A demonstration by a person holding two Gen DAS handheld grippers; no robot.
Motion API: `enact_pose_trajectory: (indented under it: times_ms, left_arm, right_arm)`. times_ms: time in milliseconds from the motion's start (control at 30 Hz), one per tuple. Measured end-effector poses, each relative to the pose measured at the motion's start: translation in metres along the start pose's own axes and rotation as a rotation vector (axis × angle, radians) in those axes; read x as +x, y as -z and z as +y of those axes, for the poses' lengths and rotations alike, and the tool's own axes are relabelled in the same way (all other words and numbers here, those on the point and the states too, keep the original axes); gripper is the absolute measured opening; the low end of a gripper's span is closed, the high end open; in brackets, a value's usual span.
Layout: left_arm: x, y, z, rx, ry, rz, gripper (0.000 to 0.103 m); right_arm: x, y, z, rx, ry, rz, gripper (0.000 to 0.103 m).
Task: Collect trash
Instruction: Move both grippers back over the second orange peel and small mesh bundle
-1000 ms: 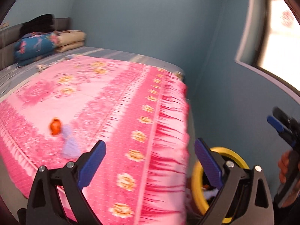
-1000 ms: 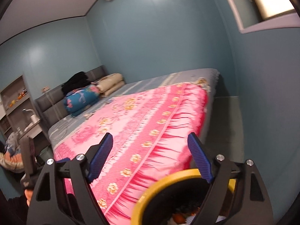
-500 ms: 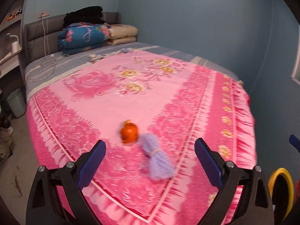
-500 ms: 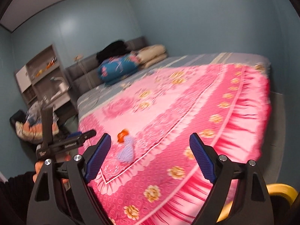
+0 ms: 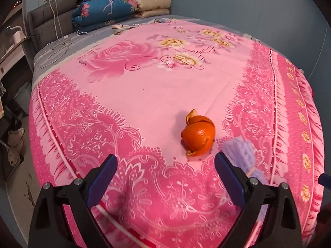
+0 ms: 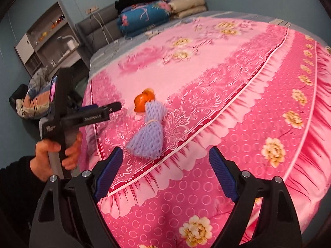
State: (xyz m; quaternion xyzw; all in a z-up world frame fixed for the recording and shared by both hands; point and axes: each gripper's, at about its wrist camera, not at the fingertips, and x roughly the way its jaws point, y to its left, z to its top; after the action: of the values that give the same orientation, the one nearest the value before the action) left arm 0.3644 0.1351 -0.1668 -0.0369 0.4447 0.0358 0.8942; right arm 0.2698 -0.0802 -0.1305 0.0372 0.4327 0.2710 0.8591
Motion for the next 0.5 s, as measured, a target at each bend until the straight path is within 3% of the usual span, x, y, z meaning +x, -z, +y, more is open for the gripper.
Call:
enact_pose_trajectory:
  times_ms: [200, 500]
  left_arm:
    - [0.032, -0.013, -0.009, 0.052, 0.026, 0.025, 0.091]
    - [0.071, -0.034, -0.018, 0.073, 0.100, 0.061, 0.079]
  right_arm:
    - [0.039, -0.008, 0.007, -0.018, -0.005, 0.087, 0.082]
    - [0.092, -0.026, 0.015, -0.026, -0.018, 0.181, 0.079]
